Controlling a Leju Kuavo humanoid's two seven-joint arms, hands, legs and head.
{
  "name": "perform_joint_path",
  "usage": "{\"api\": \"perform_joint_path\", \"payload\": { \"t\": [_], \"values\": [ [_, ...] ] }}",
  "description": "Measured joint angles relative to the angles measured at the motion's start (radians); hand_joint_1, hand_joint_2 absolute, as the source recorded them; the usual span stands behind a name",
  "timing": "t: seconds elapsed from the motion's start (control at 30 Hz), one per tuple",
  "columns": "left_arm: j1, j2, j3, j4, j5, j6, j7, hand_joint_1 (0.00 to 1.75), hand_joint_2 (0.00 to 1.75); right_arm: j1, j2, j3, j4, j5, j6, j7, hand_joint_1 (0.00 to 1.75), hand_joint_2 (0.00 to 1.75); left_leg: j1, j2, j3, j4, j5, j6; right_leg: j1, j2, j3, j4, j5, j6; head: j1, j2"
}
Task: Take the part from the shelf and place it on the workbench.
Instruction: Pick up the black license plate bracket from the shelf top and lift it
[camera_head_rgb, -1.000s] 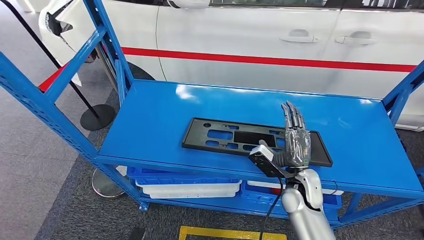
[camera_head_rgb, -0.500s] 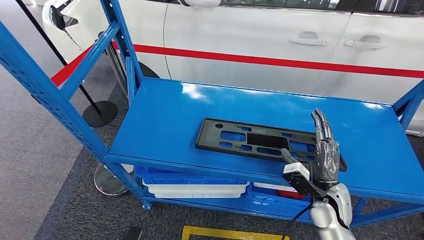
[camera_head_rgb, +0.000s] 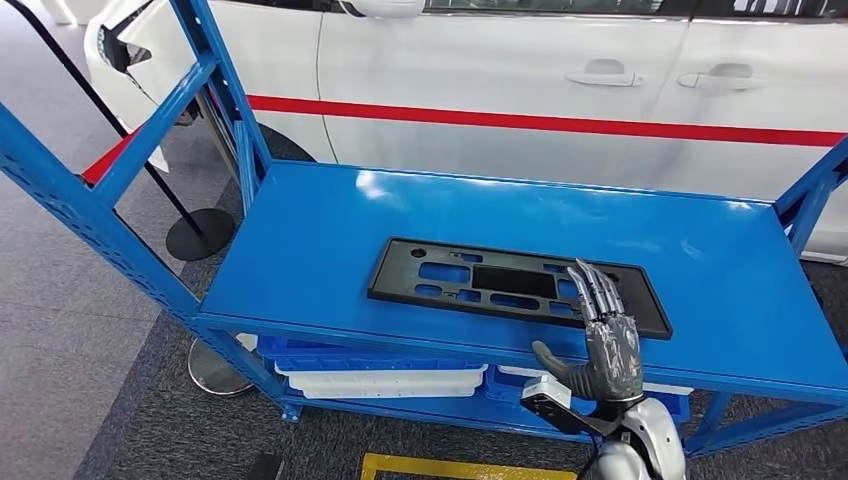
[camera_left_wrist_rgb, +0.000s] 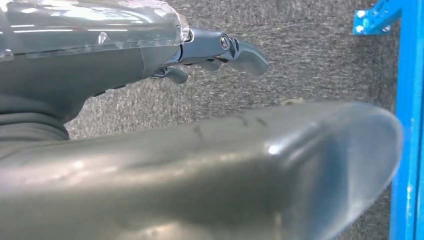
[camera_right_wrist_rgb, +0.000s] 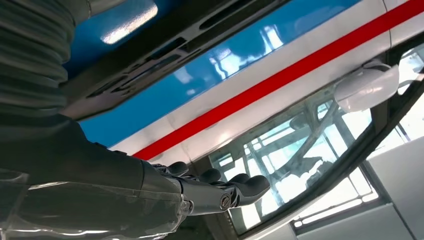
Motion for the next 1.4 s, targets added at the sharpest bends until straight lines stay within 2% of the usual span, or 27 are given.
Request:
{"api": "perform_joint_path", "payload": {
  "t": [0.03,0.07,0.17,0.2,0.27,0.33,0.37,0.4,0.43,0.5,0.53,0.57,0.67,0.73,0.77,0.83,0.87,0.9,0.93,1.0,1.07,1.1,1.17,1.23,1.27,1.37,1.4],
  "values": [
    [-0.001,0.000,0.000,0.000,0.000,0.000,0.000,0.00,0.00,0.002,0.000,0.003,0.001,0.011,0.000,0.006,0.00,1.75,-0.002,0.000,0.026,-0.052,0.017,0.005,0.002,0.000,0.000,0.003,-0.002,0.004,0.000,0.000],
    [-0.002,0.000,0.000,0.000,0.000,0.000,0.001,0.00,0.00,0.005,0.001,0.005,0.003,0.021,-0.001,0.011,0.00,1.75,-0.004,0.000,0.038,-0.079,0.022,0.010,0.003,0.001,-0.001,0.005,-0.003,0.008,0.000,0.000],
    [-0.001,0.000,0.000,0.000,-0.001,-0.001,0.002,0.00,0.00,0.013,0.003,0.012,0.006,0.038,-0.002,0.019,0.00,1.75,-0.005,0.000,0.041,-0.089,0.026,0.025,0.001,0.001,-0.002,0.007,-0.003,0.024,0.000,0.000],
    [-0.001,0.000,0.000,0.000,-0.003,-0.003,0.002,0.00,0.00,0.016,0.003,0.013,0.006,0.046,-0.002,0.023,0.00,1.75,-0.003,0.000,0.043,-0.094,0.030,0.031,-0.001,0.002,-0.007,0.019,-0.014,0.029,0.000,0.000],
    [-0.003,-0.001,0.001,0.000,-0.010,-0.006,0.003,0.00,0.00,0.026,0.005,0.015,0.006,0.066,-0.003,0.032,0.00,1.75,0.000,0.001,0.045,-0.101,0.035,0.040,-0.005,0.003,-0.041,0.097,-0.064,0.039,0.000,0.000],
    [-0.003,-0.001,0.000,0.000,-0.018,-0.010,0.004,0.00,0.00,0.044,0.006,0.019,0.007,0.091,-0.004,0.042,0.00,1.75,0.000,0.000,0.043,-0.101,0.036,0.043,-0.009,0.004,-0.104,0.228,-0.125,0.047,0.000,0.000],
    [-0.002,-0.001,0.000,0.000,-0.021,-0.012,0.005,0.00,0.00,0.054,0.008,0.021,0.009,0.103,-0.005,0.047,0.00,1.75,0.000,0.000,0.042,-0.100,0.036,0.043,-0.011,0.004,-0.126,0.273,-0.137,0.050,0.000,0.000],
    [-0.002,-0.001,-0.001,0.000,-0.022,-0.014,0.007,0.00,0.00,0.062,0.009,0.023,0.010,0.115,-0.006,0.054,0.00,1.75,0.000,-0.001,0.042,-0.100,0.035,0.042,-0.014,0.003,-0.133,0.287,-0.132,0.051,0.000,0.000],
    [-0.001,-0.002,-0.001,0.000,-0.026,-0.015,0.008,0.00,0.00,0.067,0.011,0.025,0.012,0.127,-0.009,0.060,0.00,1.75,0.000,-0.001,0.043,-0.100,0.034,0.041,-0.015,0.003,-0.118,0.254,-0.106,0.051,0.000,0.000],
    [-0.003,-0.003,-0.003,0.000,-0.033,-0.019,0.009,0.00,0.00,0.068,0.016,0.027,0.016,0.145,-0.015,0.068,0.00,1.75,-0.001,-0.001,0.046,-0.098,0.031,0.035,-0.017,0.004,-0.047,0.113,-0.039,0.047,0.000,0.000],
    [-0.004,-0.003,-0.003,0.000,-0.037,-0.020,0.009,0.00,0.00,0.067,0.018,0.028,0.017,0.150,-0.017,0.071,0.00,1.75,-0.003,-0.001,0.047,-0.097,0.030,0.031,-0.015,0.004,-0.016,0.051,-0.017,0.042,0.000,0.000],
    [-0.005,-0.004,-0.004,0.000,-0.038,-0.021,0.009,0.00,0.00,0.067,0.021,0.029,0.019,0.156,-0.019,0.074,0.00,1.75,-0.004,-0.002,0.047,-0.097,0.029,0.025,-0.013,0.005,0.002,0.016,-0.009,0.038,0.000,0.000],
    [-0.006,-0.004,-0.006,0.000,-0.043,-0.026,0.009,0.00,0.00,0.064,0.031,0.032,0.025,0.188,-0.025,0.096,0.00,1.75,-0.003,-0.002,0.047,-0.098,0.027,0.007,-0.008,0.005,0.005,0.002,-0.008,0.022,0.000,0.000],
    [-0.007,-0.005,-0.009,0.000,-0.053,-0.031,0.009,0.00,0.00,0.053,0.039,0.036,0.031,0.229,-0.026,0.124,0.00,1.75,-0.001,-0.001,0.034,-0.066,0.004,-0.002,-0.011,0.004,0.008,-0.005,-0.004,0.007,0.000,0.000],
    [-0.007,-0.005,-0.010,0.000,-0.058,-0.033,0.010,0.00,0.00,0.043,0.044,0.039,0.036,0.254,-0.026,0.141,0.00,1.75,0.000,-0.001,0.014,-0.019,-0.025,-0.005,-0.012,0.003,0.009,-0.008,-0.003,0.000,0.000,0.000],
    [-0.008,-0.005,-0.012,0.000,-0.066,-0.038,0.013,0.00,0.00,0.023,0.055,0.046,0.053,0.309,-0.024,0.176,0.00,1.75,0.000,0.000,-0.048,0.119,-0.092,-0.009,-0.008,0.002,0.009,-0.008,-0.004,-0.007,0.000,0.000],
    [-0.007,-0.006,-0.014,0.000,-0.070,-0.041,0.015,0.00,0.00,0.014,0.060,0.050,0.065,0.334,-0.023,0.192,0.00,1.75,0.000,0.000,-0.076,0.176,-0.111,-0.010,-0.006,0.002,0.009,-0.007,-0.004,-0.007,0.000,0.000],
    [-0.007,-0.006,-0.017,0.000,-0.073,-0.043,0.016,0.00,0.00,0.005,0.065,0.052,0.077,0.356,-0.021,0.206,0.00,1.75,0.000,0.000,-0.088,0.201,-0.111,-0.010,-0.004,0.002,0.009,-0.006,-0.004,-0.008,0.000,0.000],
    [-0.007,-0.006,-0.020,0.000,-0.073,-0.045,0.017,0.00,0.00,-0.004,0.071,0.055,0.089,0.372,-0.019,0.217,0.00,1.75,0.000,0.000,-0.082,0.185,-0.091,-0.008,-0.003,0.002,0.010,-0.006,-0.005,-0.008,0.000,0.000],
    [-0.008,-0.006,-0.026,0.000,-0.074,-0.046,0.017,0.00,0.00,-0.022,0.082,0.060,0.106,0.391,-0.017,0.229,0.00,1.75,0.000,0.000,-0.022,0.054,-0.018,-0.001,-0.001,0.003,0.012,-0.003,-0.007,-0.006,0.000,0.000],
    [-0.010,-0.006,-0.030,0.000,-0.078,-0.049,0.017,0.00,0.00,-0.038,0.091,0.064,0.118,0.401,-0.014,0.238,0.00,1.75,-0.004,0.001,0.031,-0.063,0.023,0.009,0.003,0.004,0.011,0.002,-0.010,0.001,0.000,0.000],
    [-0.011,-0.007,-0.032,0.000,-0.082,-0.050,0.018,0.00,0.00,-0.045,0.095,0.066,0.123,0.407,-0.010,0.243,0.00,1.75,-0.006,0.001,0.040,-0.085,0.026,0.013,0.004,0.004,0.009,0.004,-0.010,0.005,0.000,0.000],
    [-0.010,-0.009,-0.035,0.000,-0.089,-0.051,0.021,0.00,0.00,-0.060,0.105,0.068,0.134,0.427,0.002,0.257,0.00,1.75,-0.007,0.000,0.041,-0.091,0.028,0.021,0.004,0.004,0.007,0.004,-0.009,0.014,0.000,0.000],
    [-0.010,-0.012,-0.036,0.000,-0.091,-0.052,0.025,0.00,0.00,-0.075,0.114,0.070,0.143,0.448,0.013,0.269,0.00,1.75,-0.003,0.001,0.044,-0.099,0.034,0.031,0.002,0.004,0.000,0.022,-0.024,0.024,0.000,0.000],
    [-0.011,-0.014,-0.036,0.000,-0.092,-0.052,0.026,0.00,0.00,-0.082,0.117,0.070,0.147,0.458,0.018,0.274,0.00,1.75,0.000,0.001,0.045,-0.103,0.037,0.036,0.001,0.005,-0.016,0.059,-0.048,0.030,0.000,0.000],
    [-0.013,-0.017,-0.042,0.000,-0.096,-0.056,0.031,0.00,0.00,-0.099,0.125,0.072,0.170,0.497,0.042,0.289,0.00,1.75,0.000,0.001,0.044,-0.104,0.038,0.040,-0.007,0.005,-0.108,0.250,-0.136,0.041,0.000,0.000],
    [-0.013,-0.017,-0.045,0.000,-0.100,-0.058,0.032,0.00,0.00,-0.105,0.129,0.074,0.182,0.513,0.052,0.295,0.00,1.75,0.000,0.001,0.044,-0.104,0.038,0.040,-0.010,0.005,-0.127,0.285,-0.140,0.043,0.000,0.000]
  ]
}}
